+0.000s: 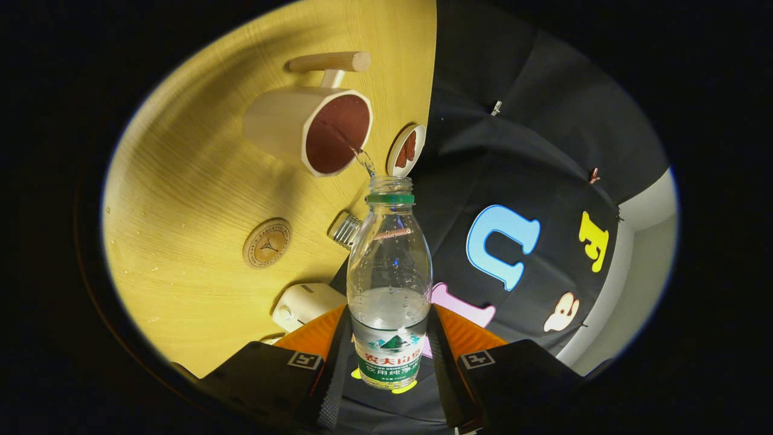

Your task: Take the bottle from table, then pour the juice into the cup, finally place the bottle on the coaster

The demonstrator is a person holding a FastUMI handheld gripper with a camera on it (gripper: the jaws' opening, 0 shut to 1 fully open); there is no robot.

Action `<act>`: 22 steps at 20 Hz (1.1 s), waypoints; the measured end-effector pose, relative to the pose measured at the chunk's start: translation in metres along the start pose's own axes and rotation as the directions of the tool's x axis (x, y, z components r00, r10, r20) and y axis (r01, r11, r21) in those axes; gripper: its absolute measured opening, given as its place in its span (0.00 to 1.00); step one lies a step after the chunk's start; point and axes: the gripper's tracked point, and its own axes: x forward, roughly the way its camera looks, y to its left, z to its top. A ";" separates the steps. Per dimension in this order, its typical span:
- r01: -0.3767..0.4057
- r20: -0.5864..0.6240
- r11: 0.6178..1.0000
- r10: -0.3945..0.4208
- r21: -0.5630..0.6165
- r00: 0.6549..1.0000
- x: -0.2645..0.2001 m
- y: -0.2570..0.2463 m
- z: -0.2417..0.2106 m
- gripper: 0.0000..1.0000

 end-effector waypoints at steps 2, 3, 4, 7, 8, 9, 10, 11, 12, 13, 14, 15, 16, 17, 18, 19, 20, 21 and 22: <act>0.017 0.015 0.999 -0.017 -0.028 1.000 0.004 -0.008 -0.002 0.68; 0.027 0.028 0.999 -0.026 -0.044 0.999 0.005 -0.012 -0.002 0.68; 0.037 0.039 0.997 -0.035 -0.060 0.999 0.005 -0.015 -0.002 0.68; 0.062 0.067 0.991 -0.055 -0.114 0.996 0.006 -0.023 -0.003 0.68; 0.070 0.074 0.989 -0.061 -0.127 0.995 0.006 -0.025 -0.004 0.68; 0.079 0.081 0.987 -0.068 -0.137 0.994 0.006 -0.028 -0.004 0.68; 0.091 0.089 0.985 -0.078 -0.145 0.993 0.006 -0.031 -0.003 0.68; 0.103 0.098 0.983 -0.088 -0.152 0.991 0.005 -0.035 -0.002 0.68; 0.112 0.106 0.981 -0.096 -0.157 0.990 0.004 -0.037 -0.001 0.68; 0.117 0.110 0.980 -0.100 -0.160 0.989 0.005 -0.039 -0.001 0.68; 0.120 0.112 0.979 -0.103 -0.162 0.988 0.004 -0.040 -0.001 0.68; 0.123 0.115 0.979 -0.105 -0.164 0.988 0.004 -0.041 -0.001 0.68; 0.124 0.117 0.978 -0.105 -0.167 0.988 0.004 -0.041 -0.001 0.68; 0.124 0.118 0.978 -0.105 -0.168 0.987 0.004 -0.041 0.000 0.68; 0.123 0.120 0.978 -0.104 -0.168 0.987 0.003 -0.041 0.000 0.67; 0.122 0.122 0.978 -0.102 -0.169 0.987 0.004 -0.040 0.001 0.68; 0.121 0.123 0.978 -0.101 -0.170 0.987 0.004 -0.039 0.001 0.68; 0.120 0.123 0.978 -0.099 -0.170 0.987 0.004 -0.039 0.001 0.68; 0.118 0.124 0.978 -0.097 -0.170 0.987 0.004 -0.039 0.001 0.68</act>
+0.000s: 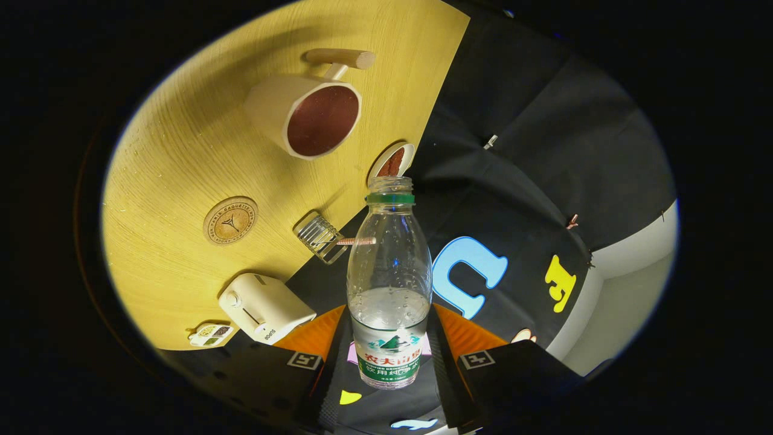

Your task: Take the bottle from table, then pour the juice into the cup, finally place the bottle on the coaster

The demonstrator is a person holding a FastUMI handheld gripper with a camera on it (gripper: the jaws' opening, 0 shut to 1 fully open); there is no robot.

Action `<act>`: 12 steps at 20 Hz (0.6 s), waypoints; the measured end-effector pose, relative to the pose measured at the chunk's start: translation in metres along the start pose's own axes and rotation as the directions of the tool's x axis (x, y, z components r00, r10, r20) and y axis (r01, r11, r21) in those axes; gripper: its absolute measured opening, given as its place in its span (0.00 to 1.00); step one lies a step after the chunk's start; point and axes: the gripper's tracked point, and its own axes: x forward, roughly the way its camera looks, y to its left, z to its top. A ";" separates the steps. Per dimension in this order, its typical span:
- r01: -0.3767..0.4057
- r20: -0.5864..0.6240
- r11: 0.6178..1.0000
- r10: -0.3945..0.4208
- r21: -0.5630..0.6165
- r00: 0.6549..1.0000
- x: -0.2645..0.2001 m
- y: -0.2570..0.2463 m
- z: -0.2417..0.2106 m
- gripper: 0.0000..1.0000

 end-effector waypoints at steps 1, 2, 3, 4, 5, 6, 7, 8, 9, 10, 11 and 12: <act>0.000 0.000 1.000 0.000 0.001 1.000 0.001 0.000 0.000 0.68; -0.001 -0.001 1.000 0.001 0.004 1.000 0.000 0.001 0.001 0.68; -0.001 0.000 1.000 0.001 0.009 1.000 0.000 0.000 0.001 0.68; -0.003 0.002 1.000 0.003 0.019 1.000 0.000 0.001 0.002 0.68; -0.009 0.002 0.999 0.009 0.031 1.000 0.000 0.003 0.004 0.68; -0.014 0.002 0.999 0.014 0.042 1.000 0.000 0.005 0.005 0.68; -0.016 0.001 0.999 0.016 0.050 1.000 -0.001 0.006 0.006 0.68; -0.021 0.004 0.998 0.020 0.057 1.000 -0.002 0.008 0.009 0.68; -0.025 0.004 0.997 0.025 0.068 1.000 -0.003 0.010 0.010 0.68; -0.031 0.004 0.996 0.031 0.085 1.000 -0.004 0.013 0.012 0.68; -0.039 0.001 0.994 0.039 0.107 0.999 -0.005 0.016 0.013 0.68; -0.049 -0.003 0.990 0.050 0.132 0.999 -0.006 0.020 0.013 0.68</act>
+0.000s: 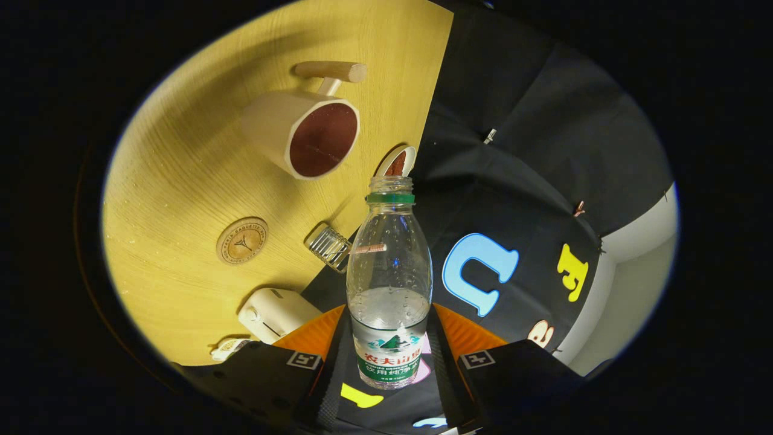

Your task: Take the bottle from table, then pour the juice into the cup, finally place the bottle on the coaster

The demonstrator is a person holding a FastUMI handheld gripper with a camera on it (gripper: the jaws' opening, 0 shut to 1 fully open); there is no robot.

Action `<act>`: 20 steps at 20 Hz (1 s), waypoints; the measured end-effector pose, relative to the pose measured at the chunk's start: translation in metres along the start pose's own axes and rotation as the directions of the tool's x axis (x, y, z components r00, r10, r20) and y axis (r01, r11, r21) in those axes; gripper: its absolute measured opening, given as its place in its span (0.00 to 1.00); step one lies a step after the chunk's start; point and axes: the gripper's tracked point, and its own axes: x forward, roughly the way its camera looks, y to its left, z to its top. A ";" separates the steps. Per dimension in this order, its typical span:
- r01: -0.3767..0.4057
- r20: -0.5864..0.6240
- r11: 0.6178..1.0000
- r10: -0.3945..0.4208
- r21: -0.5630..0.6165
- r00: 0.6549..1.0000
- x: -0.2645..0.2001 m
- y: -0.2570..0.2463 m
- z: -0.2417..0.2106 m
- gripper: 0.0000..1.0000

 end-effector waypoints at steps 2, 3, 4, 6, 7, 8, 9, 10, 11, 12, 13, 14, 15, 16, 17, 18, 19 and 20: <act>-0.030 -0.013 0.997 0.031 0.072 0.999 -0.001 0.011 0.000 0.68; -0.049 -0.017 0.992 0.051 0.117 0.999 -0.003 0.017 0.002 0.68; -0.069 -0.021 0.983 0.073 0.168 0.997 -0.003 0.024 0.003 0.68; -0.099 -0.035 0.956 0.113 0.275 0.993 -0.004 0.035 0.005 0.68; -0.108 -0.040 0.938 0.128 0.330 0.991 -0.005 0.039 0.006 0.68; -0.117 -0.041 0.915 0.143 0.386 0.989 -0.005 0.043 0.008 0.68; -0.123 -0.040 0.891 0.155 0.437 0.987 -0.006 0.047 0.012 0.68; -0.126 -0.037 0.867 0.164 0.483 0.986 -0.006 0.050 0.015 0.68; -0.127 -0.034 0.841 0.170 0.526 0.985 -0.005 0.052 0.017 0.69; -0.128 -0.031 0.812 0.176 0.569 0.984 -0.005 0.054 0.020 0.68; -0.132 -0.022 0.775 0.185 0.618 0.982 -0.005 0.057 0.025 0.68; -0.135 -0.014 0.731 0.194 0.669 0.981 -0.005 0.061 0.028 0.68; -0.136 -0.007 0.681 0.203 0.719 0.979 -0.005 0.062 0.030 0.69; -0.132 0.000 0.628 0.206 0.767 0.978 -0.005 0.065 0.032 0.69; -0.125 0.005 0.572 0.208 0.811 0.978 -0.002 0.068 0.034 0.69; -0.121 0.015 0.511 0.207 0.851 0.978 -0.003 0.070 0.035 0.69; -0.117 0.026 0.452 0.203 0.884 0.979 -0.004 0.071 0.038 0.69; -0.117 0.041 0.394 0.195 0.912 0.980 -0.005 0.071 0.040 0.69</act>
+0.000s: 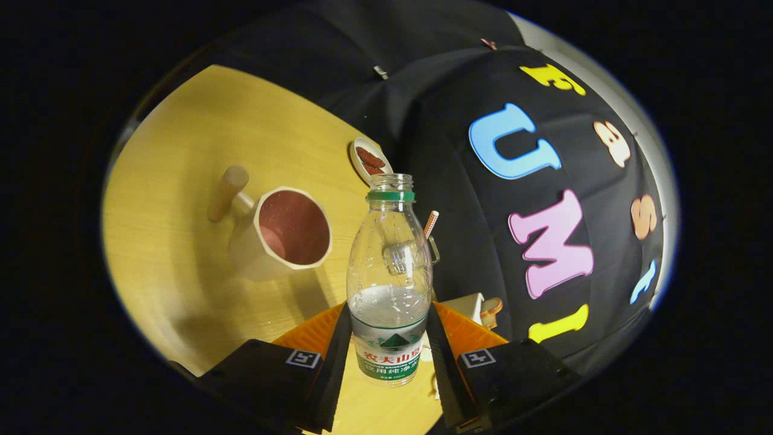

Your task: Take the bottle from table, then pour the juice into the cup, finally place the bottle on the coaster

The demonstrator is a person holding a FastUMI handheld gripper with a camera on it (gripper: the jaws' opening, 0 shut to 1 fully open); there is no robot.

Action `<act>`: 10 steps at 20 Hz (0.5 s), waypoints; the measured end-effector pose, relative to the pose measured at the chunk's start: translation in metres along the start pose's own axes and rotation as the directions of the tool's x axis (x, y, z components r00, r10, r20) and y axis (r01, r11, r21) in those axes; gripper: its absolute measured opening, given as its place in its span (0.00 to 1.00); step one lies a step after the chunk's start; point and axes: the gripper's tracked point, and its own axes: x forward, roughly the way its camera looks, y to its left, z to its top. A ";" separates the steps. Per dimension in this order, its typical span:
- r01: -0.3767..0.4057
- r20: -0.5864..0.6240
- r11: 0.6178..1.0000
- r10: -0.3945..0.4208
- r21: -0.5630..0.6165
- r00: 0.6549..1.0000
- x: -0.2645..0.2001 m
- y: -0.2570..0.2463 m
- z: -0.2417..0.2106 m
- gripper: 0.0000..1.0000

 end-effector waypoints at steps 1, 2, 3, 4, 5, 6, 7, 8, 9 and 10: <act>-0.011 0.017 0.998 0.010 0.059 1.000 0.000 -0.002 0.002 0.69; -0.021 0.036 0.993 0.017 0.113 0.999 0.001 -0.003 0.002 0.69; -0.033 0.053 0.986 0.024 0.164 0.998 0.001 -0.004 0.002 0.69; -0.045 0.069 0.976 0.031 0.212 0.997 0.000 -0.004 0.002 0.69; -0.056 0.088 0.965 0.035 0.258 0.996 -0.001 -0.004 0.004 0.69; -0.065 0.108 0.952 0.034 0.298 0.994 -0.001 -0.006 0.007 0.69; -0.073 0.131 0.940 0.030 0.335 0.991 -0.001 -0.010 0.011 0.69; -0.082 0.155 0.927 0.026 0.366 0.988 -0.002 -0.015 0.014 0.69; -0.088 0.179 0.915 0.018 0.394 0.984 -0.003 -0.020 0.017 0.69; -0.093 0.200 0.904 0.009 0.418 0.980 -0.003 -0.024 0.019 0.69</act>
